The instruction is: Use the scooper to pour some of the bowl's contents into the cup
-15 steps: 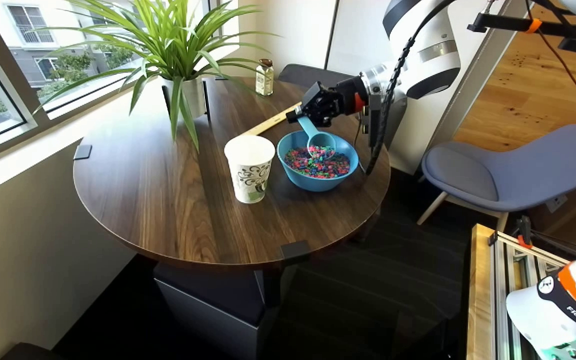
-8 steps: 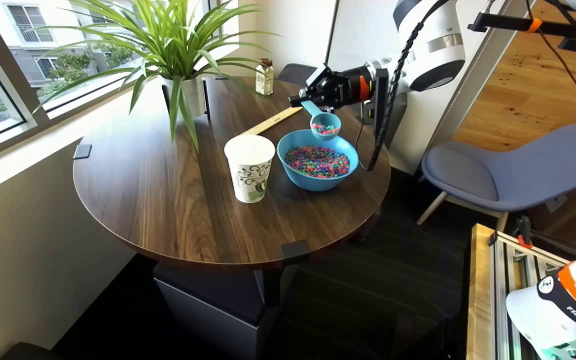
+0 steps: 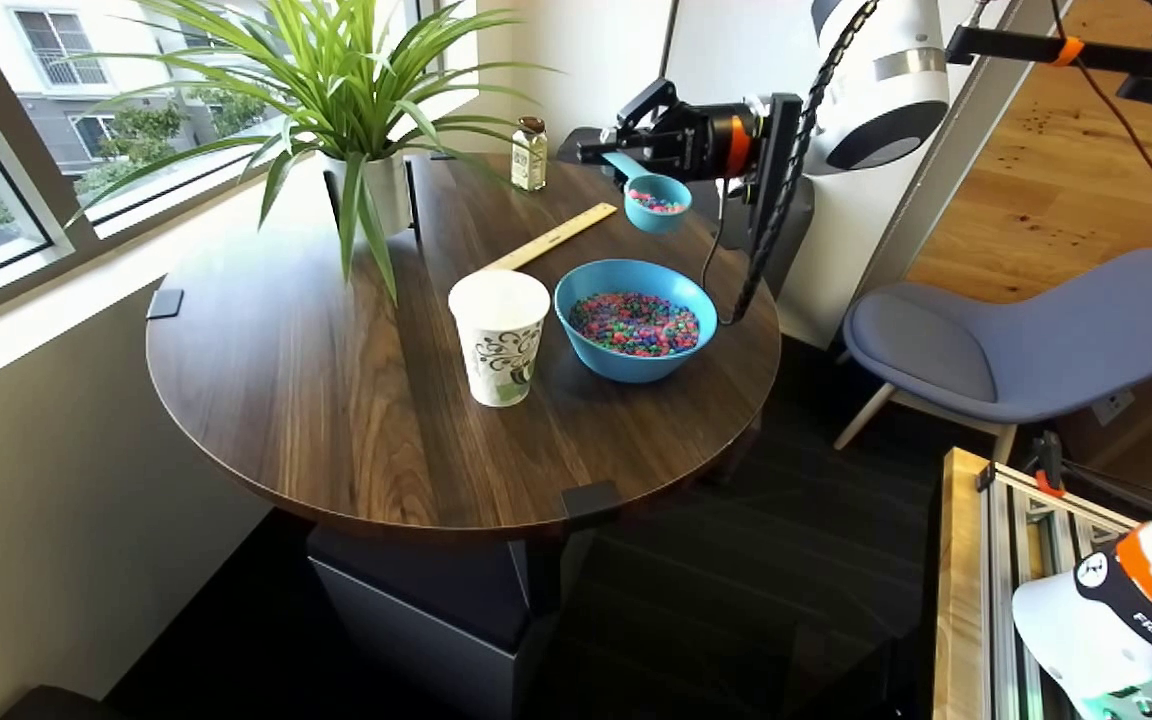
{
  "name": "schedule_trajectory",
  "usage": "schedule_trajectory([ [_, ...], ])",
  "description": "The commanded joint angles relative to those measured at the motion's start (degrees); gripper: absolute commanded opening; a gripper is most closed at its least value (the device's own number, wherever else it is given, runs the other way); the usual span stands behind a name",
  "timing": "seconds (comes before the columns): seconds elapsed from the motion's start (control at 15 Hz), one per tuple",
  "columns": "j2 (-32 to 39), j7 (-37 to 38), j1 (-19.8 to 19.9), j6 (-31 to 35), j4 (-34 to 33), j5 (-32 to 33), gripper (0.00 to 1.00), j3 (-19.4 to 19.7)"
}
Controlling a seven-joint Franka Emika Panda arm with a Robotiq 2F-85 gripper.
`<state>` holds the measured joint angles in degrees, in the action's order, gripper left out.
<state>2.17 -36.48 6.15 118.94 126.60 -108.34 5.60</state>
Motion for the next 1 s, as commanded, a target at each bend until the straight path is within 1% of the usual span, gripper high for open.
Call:
schedule_trajectory([
  [0.0, -4.5, -3.3, -2.1, 1.6, 2.8, -4.7, 0.02, -1.7],
  [0.13, -5.5, -7.1, -3.2, 3.5, 2.9, -7.0, 0.02, -3.0],
  [0.27, -6.2, -11.5, -4.3, 5.9, 3.3, -8.0, 0.02, -4.5],
  [0.47, -6.3, -15.8, -5.7, 9.7, 3.0, -8.9, 0.02, -6.5],
  [0.53, -5.9, -16.2, -6.0, 10.5, 2.3, -9.4, 0.02, -6.9],
  [0.6, -5.5, -15.1, -6.0, 10.6, 1.8, -9.4, 0.02, -6.9],
  [0.67, -5.0, -12.6, -5.9, 10.0, 1.1, -8.1, 0.02, -6.8],
  [0.73, -5.1, -13.9, -5.7, 9.2, 1.5, -7.5, 0.08, -6.7],
  [0.93, -5.0, -13.5, -5.7, 9.2, 1.3, -7.5, 0.08, -6.6],
])
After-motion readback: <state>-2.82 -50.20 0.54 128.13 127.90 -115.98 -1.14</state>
